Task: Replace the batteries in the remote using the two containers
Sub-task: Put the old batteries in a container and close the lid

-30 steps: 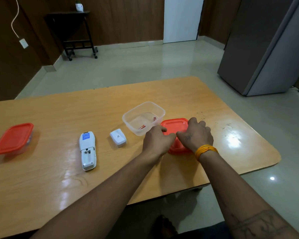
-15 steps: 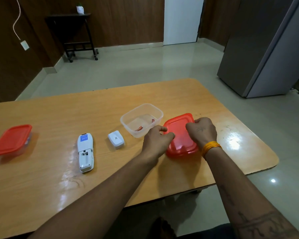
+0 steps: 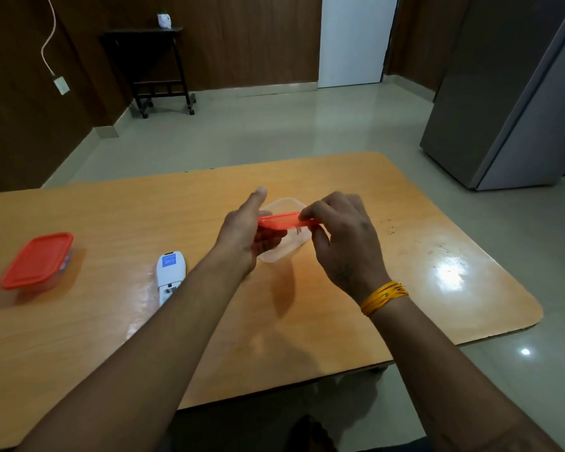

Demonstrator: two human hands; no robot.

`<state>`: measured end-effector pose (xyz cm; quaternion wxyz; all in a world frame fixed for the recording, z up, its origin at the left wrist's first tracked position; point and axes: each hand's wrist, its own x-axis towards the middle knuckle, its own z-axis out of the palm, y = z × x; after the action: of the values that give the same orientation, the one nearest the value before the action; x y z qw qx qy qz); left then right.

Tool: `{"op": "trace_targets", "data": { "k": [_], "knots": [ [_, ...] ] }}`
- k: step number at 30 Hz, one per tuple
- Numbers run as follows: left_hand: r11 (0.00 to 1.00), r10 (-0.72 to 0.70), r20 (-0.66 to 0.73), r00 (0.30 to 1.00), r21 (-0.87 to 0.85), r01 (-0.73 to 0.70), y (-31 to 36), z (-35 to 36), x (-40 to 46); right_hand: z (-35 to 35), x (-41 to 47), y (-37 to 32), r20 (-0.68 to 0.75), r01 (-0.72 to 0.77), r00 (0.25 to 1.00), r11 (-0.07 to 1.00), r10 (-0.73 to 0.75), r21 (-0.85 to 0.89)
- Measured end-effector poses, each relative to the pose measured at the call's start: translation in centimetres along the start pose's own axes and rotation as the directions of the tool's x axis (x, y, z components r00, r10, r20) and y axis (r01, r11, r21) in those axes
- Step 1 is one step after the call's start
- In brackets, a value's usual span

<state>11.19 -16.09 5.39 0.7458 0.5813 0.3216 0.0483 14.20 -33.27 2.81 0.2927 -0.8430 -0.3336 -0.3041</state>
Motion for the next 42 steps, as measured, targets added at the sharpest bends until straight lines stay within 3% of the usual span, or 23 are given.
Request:
{"op": "trace_targets", "data": {
  "k": [3, 6, 8, 10, 11, 13, 14, 18, 23, 28, 33, 42],
  "knots": [
    [0.997, 0.070, -0.046, 0.996, -0.019, -0.071, 0.3, -0.9, 0.9, 1.0, -0.1, 0.1, 0.036, -0.027, 0.999, 0.999, 0.025, 0.047],
    [0.989, 0.144, -0.125, 0.982, -0.007, -0.146, 0.3, -1.5, 2.4, 2.0, -0.3, -0.4, 0.058, -0.230, 0.973, 0.959, 0.223, 0.167],
    [0.985, 0.170, -0.153, 0.974, 0.009, -0.170, 0.1, -1.9, 3.4, 2.6, -0.4, -0.5, 0.016, -0.391, 0.916, 0.886, 0.400, 0.248],
    [0.984, 0.177, -0.156, 0.972, 0.024, -0.176, 0.0, -2.3, 4.1, 3.0, -0.2, -0.4, 0.049, -0.616, 0.766, 0.709, 0.641, 0.344],
    [0.983, 0.186, -0.147, 0.972, 0.034, -0.183, -0.1, -2.5, 4.5, 3.2, 0.2, -0.5, 0.154, -0.718, 0.657, 0.551, 0.738, 0.425],
    [0.970, 0.235, -0.122, 0.964, 0.089, -0.226, -0.5, -2.7, 5.2, 3.9, 0.5, -0.6, 0.406, -0.785, 0.500, 0.203, 0.765, 0.585],
    [0.950, 0.289, -0.114, 0.951, 0.161, -0.269, -0.7, -2.8, 5.6, 4.4, 0.7, -0.6, 0.460, -0.780, 0.484, 0.129, 0.744, 0.612],
    [0.725, 0.546, -0.078, 0.834, 0.542, -0.424, -0.9, -2.9, 6.3, 6.2, 1.5, -0.2, 0.396, -0.773, 0.489, 0.175, 0.777, 0.610],
    [0.518, 0.654, -0.088, 0.751, 0.776, -0.360, -2.0, -3.0, 7.5, 7.8, 0.9, -0.8, 0.403, -0.790, 0.440, 0.132, 0.803, 0.599],
    [0.576, 0.570, -0.065, 0.819, 0.742, -0.342, -2.3, -2.8, 7.7, 7.7, 0.9, -0.6, 0.342, -0.804, 0.400, 0.147, 0.850, 0.576],
    [0.549, 0.537, -0.032, 0.843, 0.772, -0.320, -2.2, -3.1, 7.2, 7.0, 0.8, 0.6, 0.312, -0.854, 0.360, 0.176, 0.879, 0.490],
    [0.540, 0.359, 0.052, 0.932, 0.803, -0.253, -1.3, -3.3, 5.8, 7.8, 0.1, 1.6, 0.213, -0.852, 0.492, 0.416, 0.844, 0.316]
  ]
}}
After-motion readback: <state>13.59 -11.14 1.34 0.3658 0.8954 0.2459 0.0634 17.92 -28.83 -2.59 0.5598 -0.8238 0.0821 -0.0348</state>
